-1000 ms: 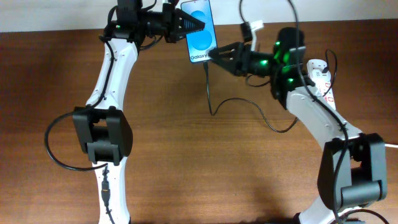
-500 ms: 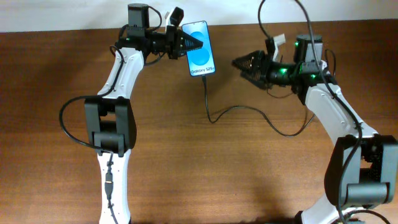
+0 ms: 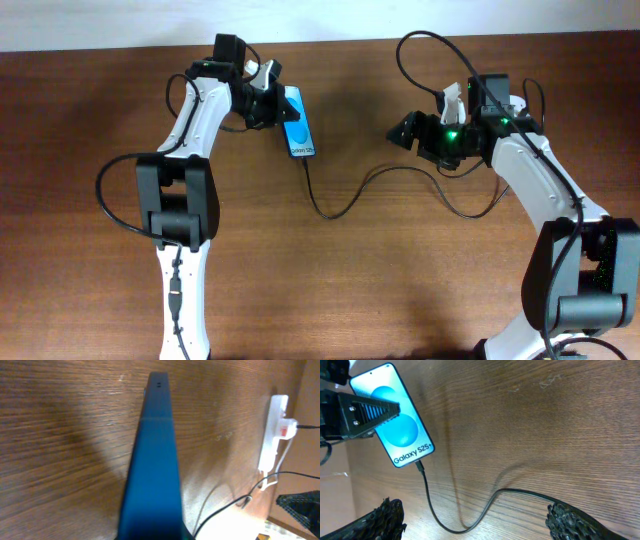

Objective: Plug charger to phone and switch on socket
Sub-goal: 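Lower the phone onto the table with the left gripper and release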

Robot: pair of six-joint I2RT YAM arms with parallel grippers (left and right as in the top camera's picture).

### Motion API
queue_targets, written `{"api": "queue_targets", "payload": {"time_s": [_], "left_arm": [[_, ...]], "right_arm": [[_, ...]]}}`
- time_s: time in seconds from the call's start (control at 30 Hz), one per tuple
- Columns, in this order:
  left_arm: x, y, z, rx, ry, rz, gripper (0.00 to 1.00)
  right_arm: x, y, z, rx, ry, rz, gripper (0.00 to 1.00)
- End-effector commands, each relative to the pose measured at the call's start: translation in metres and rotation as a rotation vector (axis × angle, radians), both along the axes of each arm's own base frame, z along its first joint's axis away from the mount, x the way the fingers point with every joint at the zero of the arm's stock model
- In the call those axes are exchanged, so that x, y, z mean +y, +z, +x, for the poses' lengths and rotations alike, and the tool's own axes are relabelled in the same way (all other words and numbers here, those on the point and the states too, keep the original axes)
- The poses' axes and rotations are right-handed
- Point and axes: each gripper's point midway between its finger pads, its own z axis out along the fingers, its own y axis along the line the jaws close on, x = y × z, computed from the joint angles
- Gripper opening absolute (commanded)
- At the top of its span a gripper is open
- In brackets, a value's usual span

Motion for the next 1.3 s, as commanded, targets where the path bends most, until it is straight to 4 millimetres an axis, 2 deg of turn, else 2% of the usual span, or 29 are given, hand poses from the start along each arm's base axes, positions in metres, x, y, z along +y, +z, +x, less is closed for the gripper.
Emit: {"api": "queue_targets", "payload": {"time_s": [0.0,0.1,0.3,0.33,0.43,0.5,0.57,0.63,0.77,0.83,0.93,1.0,1.07,1.1,1.13,1.17,1.2,1.23,1.27], "left_arm": [[-0.004,-0.002,-0.005,0.000,-0.027,0.025,0.00],[-0.012,-0.014,-0.023,0.085,-0.048,0.019,0.00],[-0.009,-0.026,-0.043,0.196,-0.049,0.036,0.01],[-0.006,-0.033,-0.045,0.210,-0.046,0.059,0.07],[-0.005,-0.040,-0.047,0.228,-0.045,0.069,0.34],[-0.004,-0.040,-0.047,0.227,-0.044,0.070,0.48],[0.000,-0.044,-0.046,0.223,-0.038,0.102,0.58],[0.006,-0.049,-0.044,0.216,-0.030,0.148,0.74],[0.021,-0.058,-0.041,0.201,-0.011,0.251,0.78],[0.033,-0.054,-0.032,0.175,0.011,0.284,0.81],[0.058,-0.026,-0.013,0.126,0.064,0.324,0.82],[0.074,0.006,-0.003,0.072,0.083,0.362,0.82],[0.086,0.053,0.005,-0.019,0.102,0.400,0.82],[0.090,0.104,0.010,-0.127,0.129,0.402,0.82],[0.090,0.119,0.010,-0.162,0.136,0.398,0.82],[0.090,0.153,0.009,-0.243,0.153,0.386,0.82],[0.091,0.175,0.006,-0.300,0.165,0.377,0.82],[0.091,0.191,0.001,-0.328,0.170,0.370,0.88],[0.091,0.201,-0.004,-0.340,0.172,0.368,0.88]], "right_arm": [[0.003,0.013,0.004,-0.054,0.019,-0.042,0.94],[0.013,0.010,0.002,-0.055,0.038,-0.072,0.94],[0.019,0.010,0.000,-0.055,0.052,-0.074,0.95],[0.019,0.010,0.000,-0.055,0.052,-0.074,0.95],[0.019,0.010,0.000,-0.055,0.052,-0.074,0.95],[0.019,0.010,0.000,-0.055,0.052,-0.074,0.95],[0.019,0.010,0.000,-0.055,0.052,-0.074,0.95],[0.019,0.010,0.000,-0.055,0.052,-0.074,0.95],[0.019,0.010,0.001,-0.055,0.052,-0.074,0.96],[0.019,0.015,0.003,-0.071,0.054,-0.075,0.96],[0.019,0.027,0.008,-0.098,0.058,-0.078,0.96],[0.014,0.039,0.010,-0.108,0.057,-0.110,0.96],[-0.009,0.062,0.013,-0.115,0.028,-0.181,0.96],[-0.030,0.084,0.013,-0.121,-0.008,-0.216,0.96],[-0.036,0.091,0.013,-0.129,-0.014,-0.226,0.95],[-0.057,0.111,0.013,-0.141,-0.062,-0.249,0.95],[-0.074,0.126,0.011,-0.165,-0.089,-0.267,0.94],[-0.095,0.145,0.008,-0.191,-0.139,-0.283,0.94],[-0.116,0.163,0.004,-0.222,-0.193,-0.291,0.95]]}}
